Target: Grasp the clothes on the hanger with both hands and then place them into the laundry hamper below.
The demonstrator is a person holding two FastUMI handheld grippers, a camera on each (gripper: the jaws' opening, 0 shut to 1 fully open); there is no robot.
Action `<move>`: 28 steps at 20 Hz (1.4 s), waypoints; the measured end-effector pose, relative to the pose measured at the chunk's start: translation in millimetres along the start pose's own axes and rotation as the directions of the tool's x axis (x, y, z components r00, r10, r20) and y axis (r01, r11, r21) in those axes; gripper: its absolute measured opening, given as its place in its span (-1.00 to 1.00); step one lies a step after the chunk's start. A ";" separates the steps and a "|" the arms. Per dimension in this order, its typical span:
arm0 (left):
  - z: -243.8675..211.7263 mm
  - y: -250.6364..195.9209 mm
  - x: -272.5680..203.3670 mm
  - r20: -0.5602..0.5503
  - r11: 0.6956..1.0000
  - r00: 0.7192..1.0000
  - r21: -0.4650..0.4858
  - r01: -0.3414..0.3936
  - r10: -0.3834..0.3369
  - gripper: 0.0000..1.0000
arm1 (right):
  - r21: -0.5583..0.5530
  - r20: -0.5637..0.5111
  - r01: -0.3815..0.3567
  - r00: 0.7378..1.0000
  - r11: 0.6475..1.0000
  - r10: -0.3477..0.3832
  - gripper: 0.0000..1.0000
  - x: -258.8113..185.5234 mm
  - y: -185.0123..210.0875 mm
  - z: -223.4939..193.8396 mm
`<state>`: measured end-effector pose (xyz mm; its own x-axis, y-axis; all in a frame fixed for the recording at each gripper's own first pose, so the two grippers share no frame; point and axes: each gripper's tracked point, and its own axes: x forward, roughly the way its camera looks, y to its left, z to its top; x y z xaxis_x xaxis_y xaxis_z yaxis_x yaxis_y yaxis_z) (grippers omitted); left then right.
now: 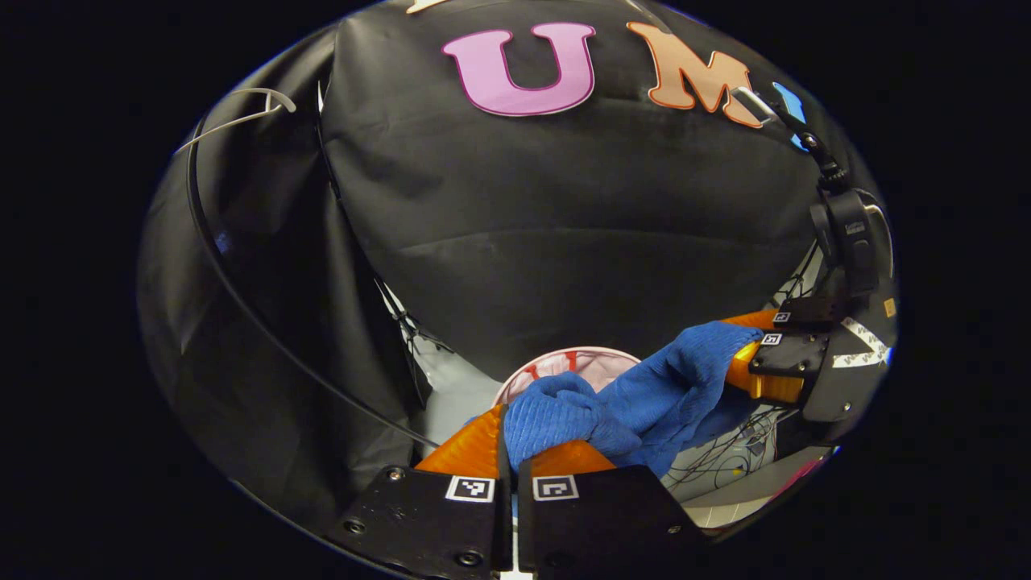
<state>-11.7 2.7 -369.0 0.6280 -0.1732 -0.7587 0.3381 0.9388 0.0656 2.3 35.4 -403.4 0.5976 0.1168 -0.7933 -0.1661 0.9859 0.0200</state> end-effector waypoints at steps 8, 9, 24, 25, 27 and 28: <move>-18.6 -13.2 9.4 -0.074 1.000 0.997 -0.010 0.019 -0.020 -0.92 | 0.000 -0.052 -0.011 0.999 1.000 0.011 -0.77 6.5 3.5 -17.9; -17.9 -14.3 10.0 -0.082 1.000 0.996 -0.011 0.024 -0.025 -0.92 | 0.003 -0.058 -0.014 0.998 1.000 0.015 -0.77 6.2 5.0 -21.4; -27.5 -27.3 14.6 -0.200 0.995 0.976 -0.066 0.072 -0.084 -0.55 | 0.011 -0.133 -0.036 0.990 0.999 0.037 -0.55 4.2 10.2 -49.7; -28.1 -28.2 15.9 -0.193 0.995 0.977 -0.066 0.074 -0.086 -0.45 | 0.013 -0.126 -0.030 0.992 0.999 0.032 -0.53 1.7 8.2 -48.2; -26.2 -26.1 16.9 -0.168 0.996 0.983 -0.058 0.069 -0.078 -0.31 | 0.025 -0.107 -0.025 0.994 0.999 0.028 -0.53 -3.1 6.8 -41.4; -23.7 -26.0 16.8 -0.153 0.996 0.985 -0.057 0.071 -0.079 -0.31 | 0.030 -0.096 -0.022 0.995 0.999 0.025 -0.53 -6.3 5.1 -35.6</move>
